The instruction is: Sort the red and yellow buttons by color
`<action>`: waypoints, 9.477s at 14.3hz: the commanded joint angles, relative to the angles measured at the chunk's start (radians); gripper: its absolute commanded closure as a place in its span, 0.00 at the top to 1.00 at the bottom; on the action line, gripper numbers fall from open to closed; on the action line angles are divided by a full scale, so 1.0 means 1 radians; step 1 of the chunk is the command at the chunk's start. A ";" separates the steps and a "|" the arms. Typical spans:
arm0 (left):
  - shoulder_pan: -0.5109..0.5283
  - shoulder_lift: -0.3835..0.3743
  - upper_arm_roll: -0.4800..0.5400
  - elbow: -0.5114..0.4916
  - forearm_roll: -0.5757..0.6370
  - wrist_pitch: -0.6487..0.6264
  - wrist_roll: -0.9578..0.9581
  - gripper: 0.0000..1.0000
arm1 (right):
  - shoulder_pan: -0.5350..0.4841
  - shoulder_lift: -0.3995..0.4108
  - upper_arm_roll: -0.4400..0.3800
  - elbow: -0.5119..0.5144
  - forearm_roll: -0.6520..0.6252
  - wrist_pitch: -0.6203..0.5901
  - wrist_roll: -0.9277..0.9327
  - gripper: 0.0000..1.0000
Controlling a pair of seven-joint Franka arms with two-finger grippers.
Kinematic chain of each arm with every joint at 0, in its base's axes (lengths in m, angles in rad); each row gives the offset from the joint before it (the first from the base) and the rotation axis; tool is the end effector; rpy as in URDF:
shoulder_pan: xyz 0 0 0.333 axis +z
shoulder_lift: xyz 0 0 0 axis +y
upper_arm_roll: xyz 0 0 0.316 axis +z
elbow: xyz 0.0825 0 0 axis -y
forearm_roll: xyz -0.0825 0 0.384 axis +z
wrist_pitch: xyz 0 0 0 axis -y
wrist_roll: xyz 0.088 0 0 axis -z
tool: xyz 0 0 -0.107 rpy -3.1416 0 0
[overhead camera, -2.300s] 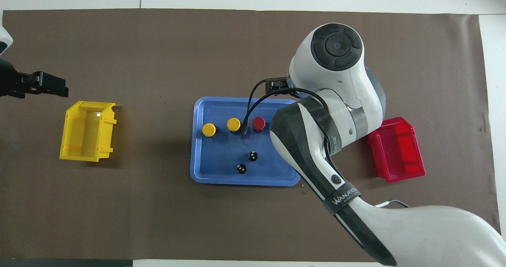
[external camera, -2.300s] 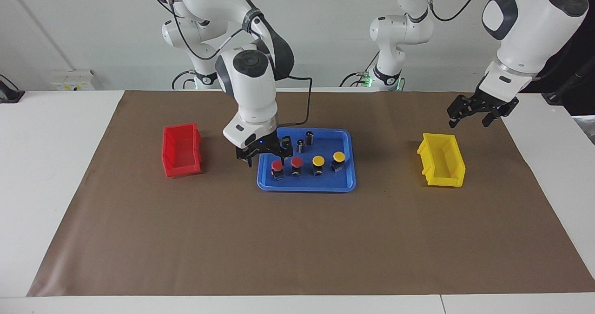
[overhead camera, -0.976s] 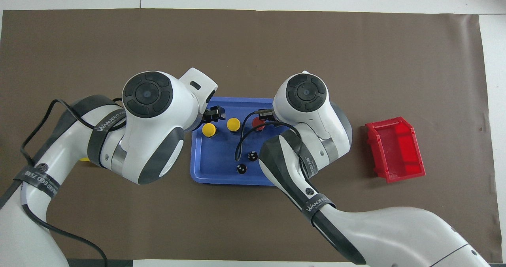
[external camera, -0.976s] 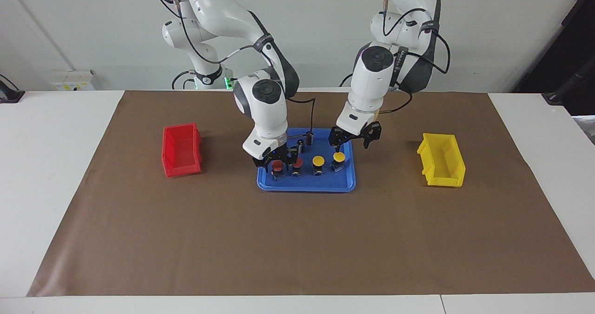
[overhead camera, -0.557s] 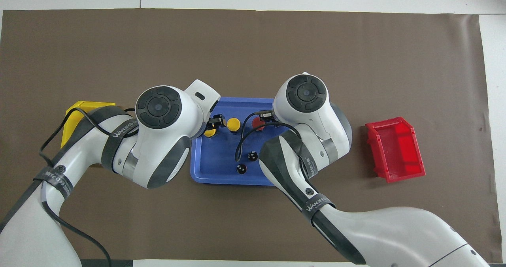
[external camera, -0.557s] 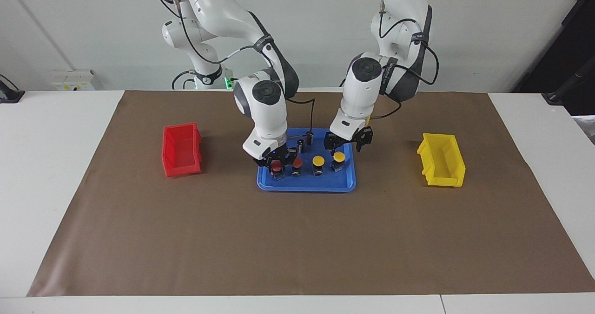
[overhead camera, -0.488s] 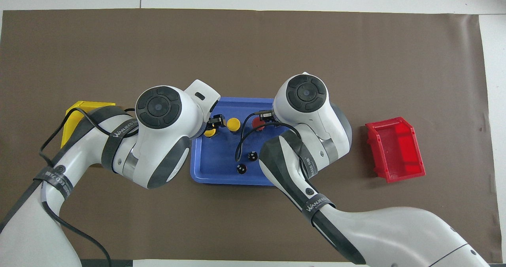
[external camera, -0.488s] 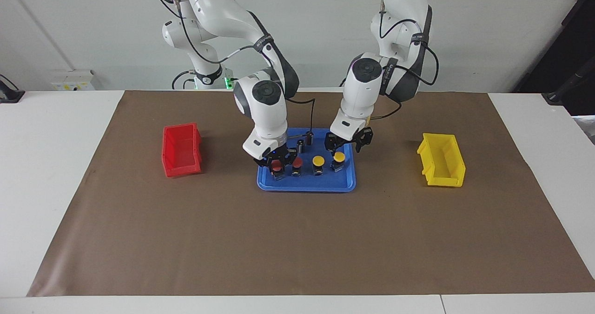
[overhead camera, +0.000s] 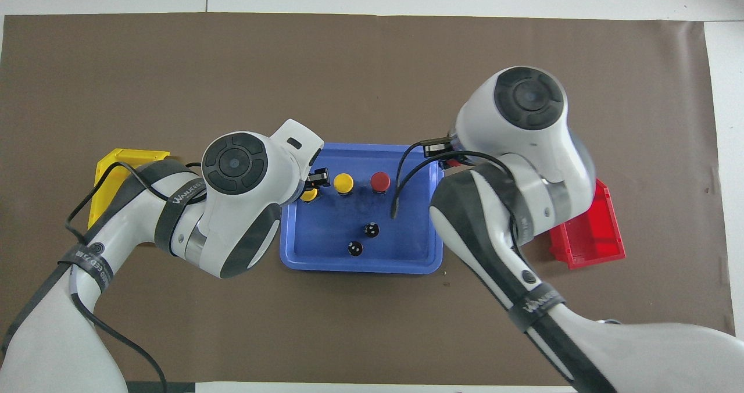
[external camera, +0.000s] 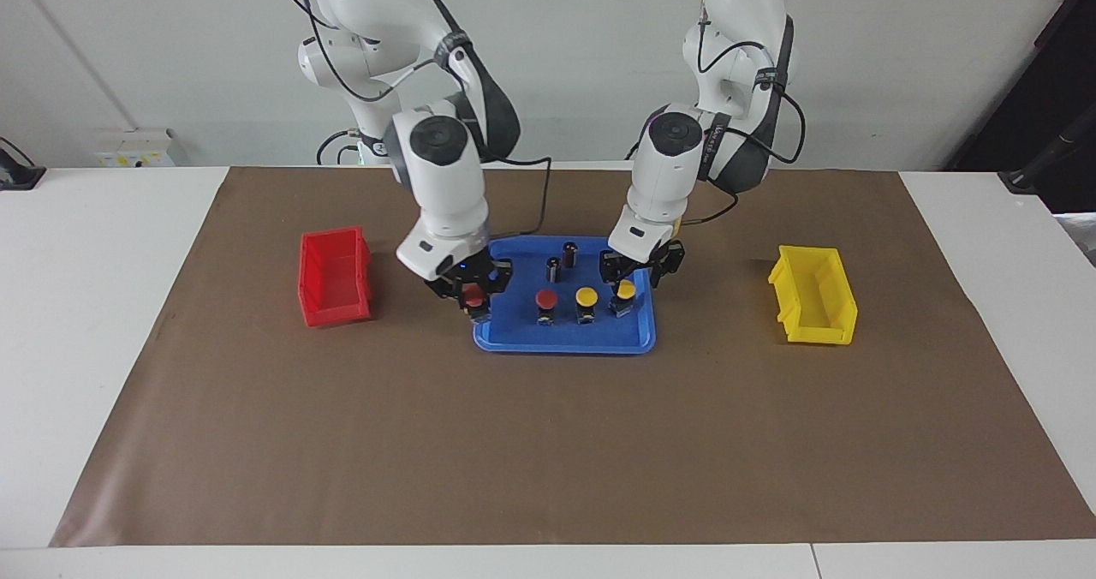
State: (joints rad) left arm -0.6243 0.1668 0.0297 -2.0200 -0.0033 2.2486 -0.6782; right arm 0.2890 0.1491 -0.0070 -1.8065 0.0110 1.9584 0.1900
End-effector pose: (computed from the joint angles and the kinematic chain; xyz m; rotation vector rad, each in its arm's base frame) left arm 0.4879 -0.3306 0.3751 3.1028 0.1320 0.0794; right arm 0.5796 0.1689 0.4588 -3.1290 -0.1377 -0.0009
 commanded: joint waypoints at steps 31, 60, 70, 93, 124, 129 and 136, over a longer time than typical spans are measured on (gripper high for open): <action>-0.026 0.025 0.015 -0.009 -0.015 0.026 -0.052 0.30 | -0.340 -0.329 0.010 -0.695 -0.040 0.317 -0.374 0.40; 0.643 -0.216 0.032 -0.199 -0.011 -0.121 0.852 0.02 | 0.271 0.342 0.021 0.218 -0.043 0.238 0.401 0.67; 0.627 -0.216 0.030 -0.258 -0.011 -0.066 0.850 0.02 | 0.276 0.296 0.055 0.104 -0.014 0.238 0.422 0.67; 0.626 -0.219 0.030 -0.318 -0.011 0.016 0.845 0.40 | -0.266 -0.215 0.044 -0.281 0.021 0.010 -0.220 0.19; -0.090 0.043 0.012 0.161 -0.049 -0.123 -0.162 1.00 | -0.350 -0.214 0.042 -0.582 0.021 0.379 -0.360 0.59; -0.094 0.128 0.012 0.184 -0.049 -0.055 -0.167 1.00 | -0.349 -0.195 0.042 -0.498 0.020 0.283 -0.362 0.62; -0.094 0.161 0.013 0.202 -0.047 -0.035 -0.189 0.77 | -0.340 -0.204 0.044 -0.247 0.020 -0.002 -0.343 1.00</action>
State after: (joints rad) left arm -0.7031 0.3069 0.0276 -1.8387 -0.0493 2.2003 -0.8451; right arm -0.0395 -0.0557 0.0236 -2.1536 0.0196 2.0632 -0.1409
